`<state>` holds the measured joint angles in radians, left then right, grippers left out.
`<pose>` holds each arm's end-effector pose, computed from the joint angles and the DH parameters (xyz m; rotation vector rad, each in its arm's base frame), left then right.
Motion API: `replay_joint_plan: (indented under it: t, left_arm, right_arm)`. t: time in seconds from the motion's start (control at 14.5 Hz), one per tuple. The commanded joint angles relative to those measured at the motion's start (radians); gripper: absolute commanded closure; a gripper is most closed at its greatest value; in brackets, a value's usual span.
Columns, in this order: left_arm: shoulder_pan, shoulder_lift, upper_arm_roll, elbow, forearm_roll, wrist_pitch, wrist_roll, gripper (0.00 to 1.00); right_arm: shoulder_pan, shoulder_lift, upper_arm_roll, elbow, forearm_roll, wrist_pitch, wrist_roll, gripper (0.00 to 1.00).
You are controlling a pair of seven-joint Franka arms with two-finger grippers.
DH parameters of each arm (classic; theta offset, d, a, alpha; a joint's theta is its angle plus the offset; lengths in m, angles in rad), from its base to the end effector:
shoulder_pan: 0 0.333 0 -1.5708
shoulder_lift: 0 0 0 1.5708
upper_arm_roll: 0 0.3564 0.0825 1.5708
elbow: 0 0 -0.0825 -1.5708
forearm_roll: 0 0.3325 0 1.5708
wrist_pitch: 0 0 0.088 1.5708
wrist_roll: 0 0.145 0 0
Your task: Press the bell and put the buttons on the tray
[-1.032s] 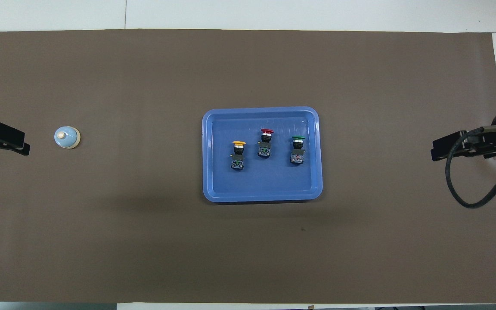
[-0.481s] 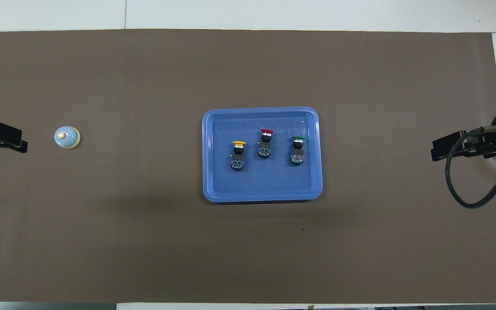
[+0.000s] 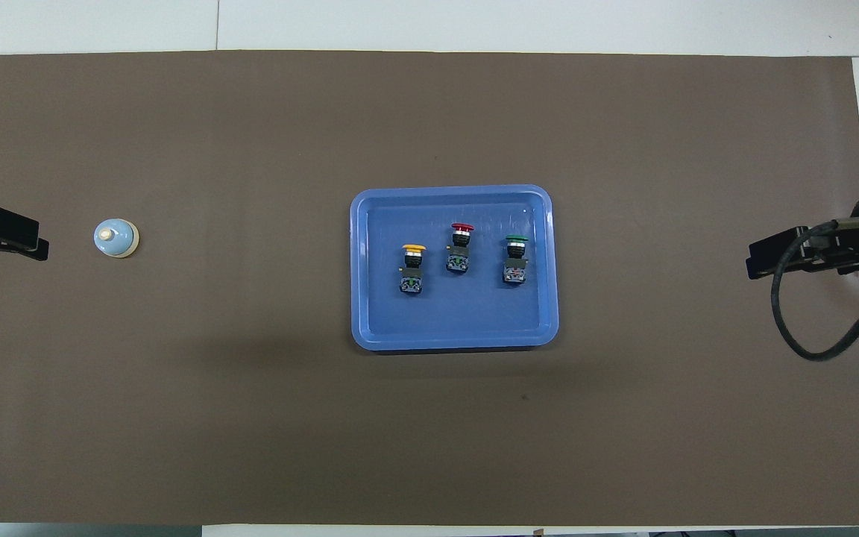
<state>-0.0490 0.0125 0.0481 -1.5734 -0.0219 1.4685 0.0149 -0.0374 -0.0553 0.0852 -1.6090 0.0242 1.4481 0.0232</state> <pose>0.4911 -0.0040 0.6115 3.1140 -0.0260 -0.1828 0.4652 0.0273 0.6281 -3.1212 -0.0404 0.1663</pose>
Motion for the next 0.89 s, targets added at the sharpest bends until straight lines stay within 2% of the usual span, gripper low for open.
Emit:
replay_joint_plan:
  t: [0.0,0.83]
  left_arm:
    - [-0.035,0.0,0.009,-0.005,0.02,-0.007,-0.016,0.0]
    - [-0.041,-0.005,0.01,-0.019,0.017,0.009,-0.016,0.0]
  right_arm:
    - [-0.021,-0.006,0.013,-0.003,-0.012,-0.017,-0.017,0.0]
    - [-0.021,-0.006,0.013,-0.003,-0.012,-0.017,-0.017,0.0]
